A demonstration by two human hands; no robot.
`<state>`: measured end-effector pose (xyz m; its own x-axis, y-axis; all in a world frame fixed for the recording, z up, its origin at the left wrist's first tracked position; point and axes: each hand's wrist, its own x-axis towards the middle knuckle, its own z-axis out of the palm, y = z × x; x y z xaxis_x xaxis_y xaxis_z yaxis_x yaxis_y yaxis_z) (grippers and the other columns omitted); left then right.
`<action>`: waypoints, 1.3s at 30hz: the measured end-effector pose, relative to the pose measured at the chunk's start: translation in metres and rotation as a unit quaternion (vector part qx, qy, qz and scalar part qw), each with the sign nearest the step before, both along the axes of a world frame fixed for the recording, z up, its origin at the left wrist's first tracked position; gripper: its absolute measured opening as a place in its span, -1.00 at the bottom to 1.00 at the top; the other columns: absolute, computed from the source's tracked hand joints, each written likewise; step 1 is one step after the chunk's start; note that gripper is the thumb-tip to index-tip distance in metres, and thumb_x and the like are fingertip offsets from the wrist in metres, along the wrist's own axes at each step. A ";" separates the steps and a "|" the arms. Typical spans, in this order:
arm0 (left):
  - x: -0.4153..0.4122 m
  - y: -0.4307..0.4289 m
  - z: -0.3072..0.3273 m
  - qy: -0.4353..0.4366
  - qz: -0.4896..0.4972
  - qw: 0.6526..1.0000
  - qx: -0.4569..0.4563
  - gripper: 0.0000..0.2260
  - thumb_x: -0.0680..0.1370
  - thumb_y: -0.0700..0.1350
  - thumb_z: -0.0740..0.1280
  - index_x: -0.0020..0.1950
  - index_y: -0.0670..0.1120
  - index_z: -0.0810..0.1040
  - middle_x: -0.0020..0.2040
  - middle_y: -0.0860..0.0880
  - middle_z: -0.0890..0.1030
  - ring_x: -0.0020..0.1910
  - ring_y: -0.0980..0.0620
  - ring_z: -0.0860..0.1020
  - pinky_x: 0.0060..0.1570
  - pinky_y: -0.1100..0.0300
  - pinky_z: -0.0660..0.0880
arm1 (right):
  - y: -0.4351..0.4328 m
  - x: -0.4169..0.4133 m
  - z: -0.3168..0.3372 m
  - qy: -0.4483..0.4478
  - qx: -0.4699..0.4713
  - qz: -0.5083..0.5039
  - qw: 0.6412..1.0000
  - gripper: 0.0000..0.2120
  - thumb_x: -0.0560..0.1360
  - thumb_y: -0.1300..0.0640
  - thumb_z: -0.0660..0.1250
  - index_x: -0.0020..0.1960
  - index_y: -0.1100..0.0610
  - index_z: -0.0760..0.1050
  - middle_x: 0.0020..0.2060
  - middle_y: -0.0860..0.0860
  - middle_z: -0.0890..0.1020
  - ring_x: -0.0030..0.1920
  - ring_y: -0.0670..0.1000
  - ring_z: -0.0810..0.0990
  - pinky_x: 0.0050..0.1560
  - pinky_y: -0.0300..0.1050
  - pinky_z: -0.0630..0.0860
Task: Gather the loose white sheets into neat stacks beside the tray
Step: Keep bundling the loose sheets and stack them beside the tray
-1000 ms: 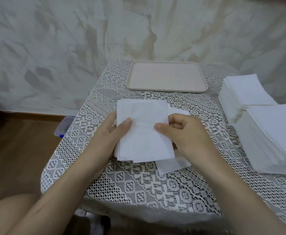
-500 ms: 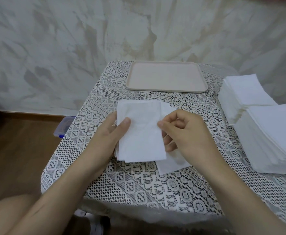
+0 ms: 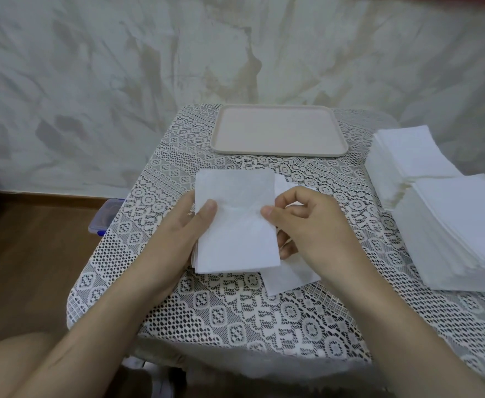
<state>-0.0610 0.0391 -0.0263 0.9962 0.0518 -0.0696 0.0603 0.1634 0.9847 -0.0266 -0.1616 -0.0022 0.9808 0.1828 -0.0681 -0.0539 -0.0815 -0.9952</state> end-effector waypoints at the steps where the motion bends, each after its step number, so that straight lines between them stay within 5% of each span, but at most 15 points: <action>1: 0.000 0.000 0.000 0.002 0.000 1.000 0.001 -0.55 0.56 0.06 0.30 0.45 0.05 0.49 0.24 0.02 0.72 0.19 -0.02 0.71 0.02 0.12 0.69 | 0.000 0.000 0.000 0.003 0.009 0.001 1.000 -0.87 0.55 0.24 0.45 -0.12 0.19 0.52 -0.45 0.07 0.58 -0.49 -0.04 0.52 -0.49 -0.21 0.48; 9: 0.000 0.003 -0.002 0.023 -0.004 1.000 0.014 -0.54 0.57 0.03 0.44 0.46 0.01 0.48 0.25 -0.09 0.71 0.17 -0.12 0.71 -0.01 0.05 0.68 | 0.013 -0.002 -0.010 0.004 -0.006 0.018 1.000 -0.88 0.56 0.17 0.46 -0.11 0.15 0.55 -0.49 0.03 0.57 -0.53 -0.03 0.50 -0.48 -0.16 0.49; 14: 0.002 0.006 0.000 0.041 0.029 0.999 -0.002 -0.65 0.54 -0.05 0.38 0.32 -0.04 0.59 0.11 -0.08 0.76 0.04 -0.08 0.75 -0.16 0.09 0.71 | -0.006 0.010 -0.018 -0.051 -0.178 -0.005 0.983 -0.86 0.53 -0.01 0.47 -0.13 -0.01 0.56 -0.32 0.02 0.66 -0.38 -0.03 0.57 -0.30 -0.08 0.49; 19: 0.005 0.017 0.002 0.056 0.041 0.998 0.006 -0.63 0.51 -0.05 0.40 0.30 -0.08 0.59 0.10 -0.10 0.76 0.01 -0.09 0.75 -0.19 0.05 0.72 | -0.039 0.015 -0.021 -0.062 -0.373 -0.020 0.926 -0.81 0.54 -0.14 0.43 0.02 -0.07 0.52 -0.18 -0.17 0.54 -0.28 -0.18 0.53 -0.36 -0.26 0.33; 25: 0.006 0.024 0.004 0.055 0.047 0.997 -0.007 -0.58 0.47 -0.06 0.40 0.33 -0.08 0.58 0.11 -0.08 0.76 -0.01 -0.04 0.75 -0.22 0.15 0.68 | -0.046 0.022 -0.022 -0.033 -0.399 -0.036 0.916 -0.71 0.50 -0.20 0.43 -0.02 0.01 0.50 -0.15 -0.13 0.58 -0.11 -0.08 0.57 -0.18 -0.10 0.42; 32: 0.007 0.020 0.005 0.053 0.046 0.998 0.002 -0.60 0.48 -0.06 0.40 0.31 -0.10 0.59 0.10 -0.08 0.77 -0.04 -0.02 0.76 -0.25 0.19 0.66 | -0.046 0.029 -0.027 -0.034 -0.367 -0.027 0.929 -0.86 0.53 -0.01 0.46 -0.14 0.01 0.57 -0.28 -0.13 0.60 -0.25 -0.08 0.55 -0.26 -0.14 0.35; 39: 0.007 0.017 0.006 0.052 0.046 0.998 0.005 -0.63 0.50 -0.08 0.39 0.30 -0.09 0.59 0.08 -0.06 0.77 -0.04 -0.01 0.76 -0.25 0.19 0.66 | -0.046 0.031 -0.028 -0.059 -0.406 -0.013 0.912 -0.90 0.57 0.02 0.42 -0.10 -0.01 0.55 -0.24 -0.14 0.59 -0.16 -0.05 0.58 -0.12 -0.10 0.43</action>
